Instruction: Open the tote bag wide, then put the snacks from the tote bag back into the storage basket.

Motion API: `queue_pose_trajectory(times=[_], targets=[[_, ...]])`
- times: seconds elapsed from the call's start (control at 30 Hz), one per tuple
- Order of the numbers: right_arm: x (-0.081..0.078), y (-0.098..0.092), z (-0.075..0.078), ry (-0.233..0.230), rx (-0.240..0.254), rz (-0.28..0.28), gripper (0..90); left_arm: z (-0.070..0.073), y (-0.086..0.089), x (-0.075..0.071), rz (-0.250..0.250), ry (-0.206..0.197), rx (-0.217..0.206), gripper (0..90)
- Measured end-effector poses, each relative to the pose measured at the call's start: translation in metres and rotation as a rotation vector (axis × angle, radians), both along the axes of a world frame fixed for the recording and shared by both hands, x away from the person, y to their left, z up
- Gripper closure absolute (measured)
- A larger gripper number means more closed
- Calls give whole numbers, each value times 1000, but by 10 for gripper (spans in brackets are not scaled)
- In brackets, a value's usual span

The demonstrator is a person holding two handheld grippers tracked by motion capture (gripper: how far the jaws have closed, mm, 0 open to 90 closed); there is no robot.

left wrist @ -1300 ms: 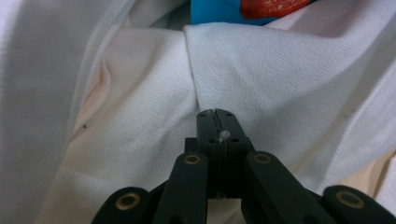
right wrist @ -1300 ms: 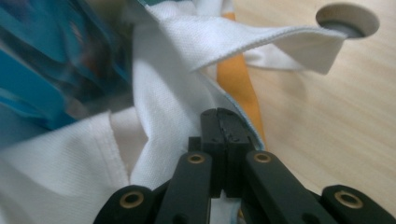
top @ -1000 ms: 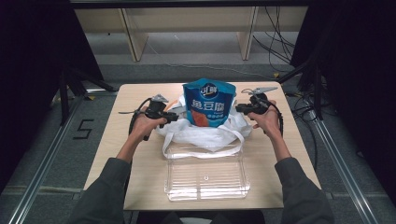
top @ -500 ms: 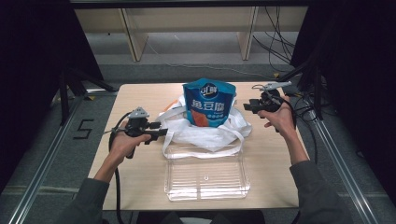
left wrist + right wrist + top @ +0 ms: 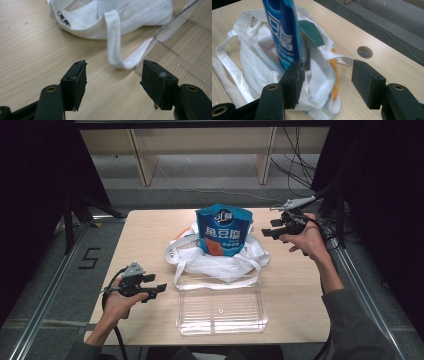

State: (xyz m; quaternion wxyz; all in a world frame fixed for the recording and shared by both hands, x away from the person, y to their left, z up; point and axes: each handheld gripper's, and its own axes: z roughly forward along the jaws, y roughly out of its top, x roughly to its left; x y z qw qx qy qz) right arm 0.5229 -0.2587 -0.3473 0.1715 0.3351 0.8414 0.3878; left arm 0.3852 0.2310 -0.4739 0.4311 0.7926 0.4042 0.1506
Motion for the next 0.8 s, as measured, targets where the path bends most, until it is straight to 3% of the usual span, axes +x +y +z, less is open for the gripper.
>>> queue_pose_trajectory(times=[0.03,0.07,0.1,0.23,0.27,0.37,0.5,0.63,0.73,0.8], targets=[[0,1,3,-3,-13,13,415,-1,2,-3,-8,2,31,344],[0,3,4,-12,-4,15,409,-4,2,-6,3,0,33,340],[-1,5,9,15,-24,27,401,-5,2,-9,1,8,48,331],[-2,13,18,30,-68,79,379,-11,-1,-20,28,11,52,271],[-3,16,20,61,-78,91,371,-11,-1,-22,17,10,67,271],[-3,24,25,67,-105,105,339,-10,-3,-25,16,-6,103,269],[-2,31,29,54,-116,119,315,-15,-6,-31,16,-5,92,275],[-4,38,38,86,-118,101,305,-18,-7,-35,0,-7,116,275],[-2,41,43,58,-134,122,306,-19,-7,-36,-3,-5,123,275],[-2,44,47,75,-145,124,307,-20,-5,-36,0,3,124,272]])
